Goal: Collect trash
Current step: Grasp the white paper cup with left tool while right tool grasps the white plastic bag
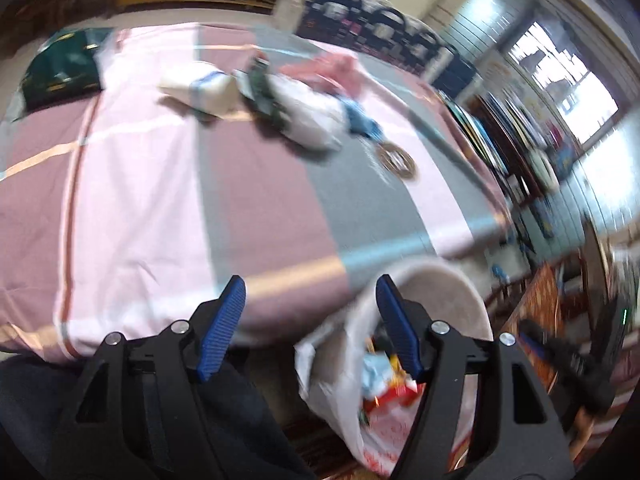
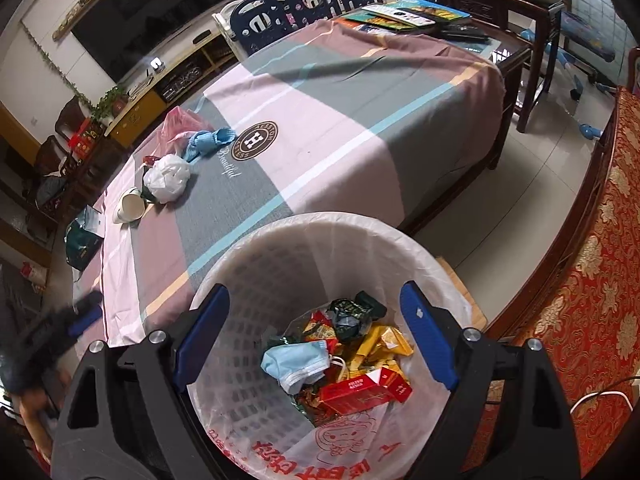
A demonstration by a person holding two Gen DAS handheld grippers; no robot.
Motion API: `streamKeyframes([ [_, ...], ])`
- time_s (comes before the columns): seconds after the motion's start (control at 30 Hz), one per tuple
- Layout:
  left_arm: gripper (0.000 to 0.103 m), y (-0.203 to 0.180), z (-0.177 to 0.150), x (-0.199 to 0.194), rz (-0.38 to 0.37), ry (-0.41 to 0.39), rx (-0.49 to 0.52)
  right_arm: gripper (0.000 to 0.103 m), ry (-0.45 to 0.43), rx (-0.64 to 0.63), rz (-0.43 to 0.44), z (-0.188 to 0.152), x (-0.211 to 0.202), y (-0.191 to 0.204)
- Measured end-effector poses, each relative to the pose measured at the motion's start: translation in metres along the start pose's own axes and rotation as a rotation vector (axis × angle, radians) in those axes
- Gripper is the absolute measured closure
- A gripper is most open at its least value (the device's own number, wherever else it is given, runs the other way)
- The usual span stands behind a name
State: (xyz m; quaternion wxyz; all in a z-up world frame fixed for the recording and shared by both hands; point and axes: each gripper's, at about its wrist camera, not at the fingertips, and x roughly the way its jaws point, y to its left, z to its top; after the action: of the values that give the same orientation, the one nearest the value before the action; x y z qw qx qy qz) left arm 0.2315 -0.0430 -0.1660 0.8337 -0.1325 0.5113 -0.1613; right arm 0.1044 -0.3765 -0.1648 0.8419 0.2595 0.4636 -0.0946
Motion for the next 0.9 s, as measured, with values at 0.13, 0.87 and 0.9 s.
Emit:
streamKeyframes([
  [0.13,0.02,0.037,0.06,0.017,0.111,-0.057,-0.135,0.018,0.019,0.006,0.002,0.004,0.012,0.004],
  [0.87,0.036,0.073,0.158,0.127,0.339,-0.041,-0.127,0.018,0.104,0.05,-0.061,0.032,0.067,-0.003],
  [0.9,0.036,0.074,0.151,0.119,0.341,-0.057,-0.106,0.018,0.103,0.039,-0.054,0.034,0.069,0.003],
])
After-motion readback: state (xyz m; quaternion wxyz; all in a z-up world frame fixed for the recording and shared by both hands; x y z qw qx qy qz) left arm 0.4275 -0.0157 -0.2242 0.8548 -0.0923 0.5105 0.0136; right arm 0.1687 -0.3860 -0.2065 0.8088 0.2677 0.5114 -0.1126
